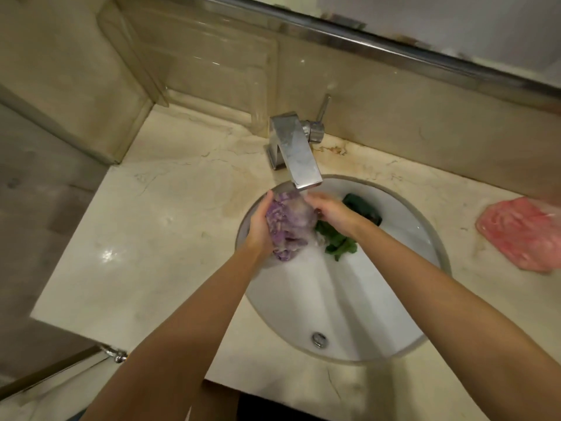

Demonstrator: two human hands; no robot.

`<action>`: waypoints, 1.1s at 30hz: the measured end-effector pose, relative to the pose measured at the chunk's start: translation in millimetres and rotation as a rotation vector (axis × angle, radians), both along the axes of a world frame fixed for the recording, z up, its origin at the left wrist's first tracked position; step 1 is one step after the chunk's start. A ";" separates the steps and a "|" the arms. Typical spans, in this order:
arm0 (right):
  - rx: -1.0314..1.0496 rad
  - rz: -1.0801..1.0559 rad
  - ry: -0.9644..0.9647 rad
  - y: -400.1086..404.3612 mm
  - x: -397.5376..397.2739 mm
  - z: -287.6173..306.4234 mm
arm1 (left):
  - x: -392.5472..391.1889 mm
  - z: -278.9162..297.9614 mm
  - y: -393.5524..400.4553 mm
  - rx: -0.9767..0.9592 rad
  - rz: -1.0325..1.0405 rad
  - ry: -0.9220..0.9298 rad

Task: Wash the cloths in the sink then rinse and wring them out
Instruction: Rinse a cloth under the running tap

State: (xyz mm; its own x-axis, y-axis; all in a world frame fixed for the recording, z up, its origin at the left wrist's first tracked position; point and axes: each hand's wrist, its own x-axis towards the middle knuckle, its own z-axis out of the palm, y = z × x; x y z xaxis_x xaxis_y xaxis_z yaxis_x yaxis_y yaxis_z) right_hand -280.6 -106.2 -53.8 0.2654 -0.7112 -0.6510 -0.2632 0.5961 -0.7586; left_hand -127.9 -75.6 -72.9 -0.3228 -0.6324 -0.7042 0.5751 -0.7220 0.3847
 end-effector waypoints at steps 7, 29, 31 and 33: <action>-0.002 -0.380 -0.029 -19.4 19.5 14.0 | 9.5 -3.3 -9.6 -0.258 -0.014 -0.481; 0.012 -0.439 -0.039 -6.7 1.4 2.5 | 7.7 -8.4 -9.8 -0.286 -0.066 -0.539; 0.035 -0.468 -0.022 -10.0 6.7 5.1 | 4.2 -6.8 -11.4 -0.297 -0.065 -0.525; 0.073 -0.498 -0.028 -13.4 14.7 8.7 | -0.7 -4.6 -10.7 -0.318 -0.056 -0.537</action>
State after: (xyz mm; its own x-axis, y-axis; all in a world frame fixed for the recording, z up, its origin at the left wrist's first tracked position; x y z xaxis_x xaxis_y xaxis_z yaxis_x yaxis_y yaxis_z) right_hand -265.9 -119.6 -45.1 -0.0765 -0.7086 -0.7015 0.0872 0.6961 -0.7126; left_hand -128.6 -86.2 -77.5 -0.0147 -0.8302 -0.5573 0.2068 -0.5479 0.8106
